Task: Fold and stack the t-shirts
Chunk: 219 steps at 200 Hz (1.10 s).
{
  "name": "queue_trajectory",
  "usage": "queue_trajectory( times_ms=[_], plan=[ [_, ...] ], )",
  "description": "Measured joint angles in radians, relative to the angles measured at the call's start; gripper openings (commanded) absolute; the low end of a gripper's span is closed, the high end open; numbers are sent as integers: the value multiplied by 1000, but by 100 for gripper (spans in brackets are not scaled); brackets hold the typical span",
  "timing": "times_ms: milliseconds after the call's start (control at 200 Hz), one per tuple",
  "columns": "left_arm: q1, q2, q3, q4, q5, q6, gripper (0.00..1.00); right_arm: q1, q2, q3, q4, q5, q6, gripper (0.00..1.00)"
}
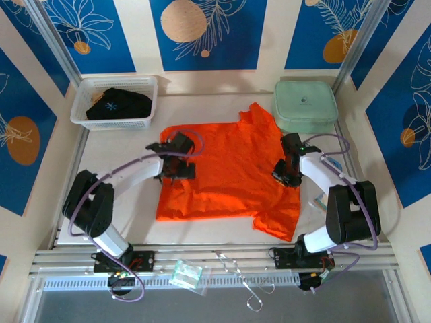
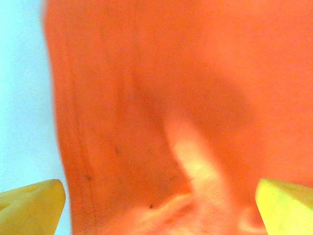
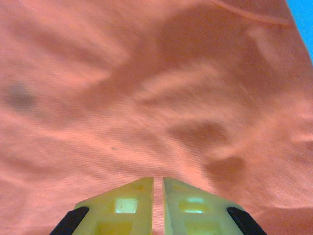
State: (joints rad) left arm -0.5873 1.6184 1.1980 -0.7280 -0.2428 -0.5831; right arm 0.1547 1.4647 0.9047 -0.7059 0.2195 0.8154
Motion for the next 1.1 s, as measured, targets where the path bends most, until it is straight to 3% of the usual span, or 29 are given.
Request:
queue_trajectory(
  times_ms=[195,395,610,911,961,1096],
  plan=[
    [146,65,339,-64,-40,71,94,0,27,5,2,-26,-29,15],
    [278,394,544,-53,25,132,88,5,68,17,-11,-55,-63,15],
    [319,656,687,-51,87,174,84,53,90,82,-25,-74,-85,14],
    [319,770,862,-48,81,227,83,123,158,95,-33,-89,-84,11],
    [319,787,876,-53,81,233,72,131,169,102,-39,-90,-83,10],
    [319,831,916,-65,87,252,16,146,177,126,-46,-89,-83,9]
  ],
)
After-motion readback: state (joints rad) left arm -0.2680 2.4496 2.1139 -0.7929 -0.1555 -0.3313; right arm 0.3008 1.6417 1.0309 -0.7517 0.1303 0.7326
